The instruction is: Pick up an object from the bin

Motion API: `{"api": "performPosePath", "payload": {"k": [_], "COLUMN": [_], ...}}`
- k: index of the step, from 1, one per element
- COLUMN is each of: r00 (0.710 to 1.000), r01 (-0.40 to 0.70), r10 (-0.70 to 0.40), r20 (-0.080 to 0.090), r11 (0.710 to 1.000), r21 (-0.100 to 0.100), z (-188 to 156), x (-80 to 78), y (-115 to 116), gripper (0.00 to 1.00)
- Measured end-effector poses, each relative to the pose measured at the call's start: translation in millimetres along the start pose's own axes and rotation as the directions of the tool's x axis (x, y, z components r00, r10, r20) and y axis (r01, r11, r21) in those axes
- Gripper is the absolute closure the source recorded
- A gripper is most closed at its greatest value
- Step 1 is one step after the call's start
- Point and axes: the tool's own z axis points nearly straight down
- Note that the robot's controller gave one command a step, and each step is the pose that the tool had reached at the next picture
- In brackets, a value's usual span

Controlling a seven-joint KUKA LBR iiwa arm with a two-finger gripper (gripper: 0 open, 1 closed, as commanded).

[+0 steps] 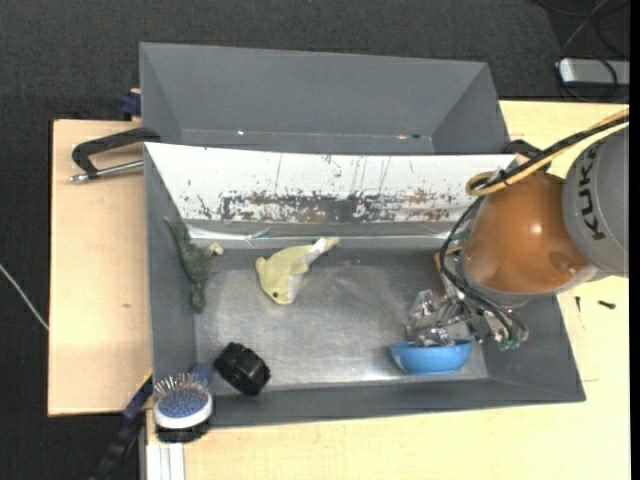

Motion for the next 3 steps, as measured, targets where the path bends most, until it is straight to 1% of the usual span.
{"api": "performPosePath", "payload": {"k": [1, 2, 3], "r00": [1.000, 0.996, 0.915], "r01": [0.000, 0.088, 0.403], "r10": [0.000, -0.088, -0.403], "r20": [0.005, 0.000, -0.007], "r11": [1.000, 0.996, 0.915], "r21": [0.002, -0.003, -0.006], "z": [0, -49, -2], "x": [-1.1, -12.8, -13.8], "y": [0, 54, 10], "gripper": [0.00, 0.00, 0.00]}}
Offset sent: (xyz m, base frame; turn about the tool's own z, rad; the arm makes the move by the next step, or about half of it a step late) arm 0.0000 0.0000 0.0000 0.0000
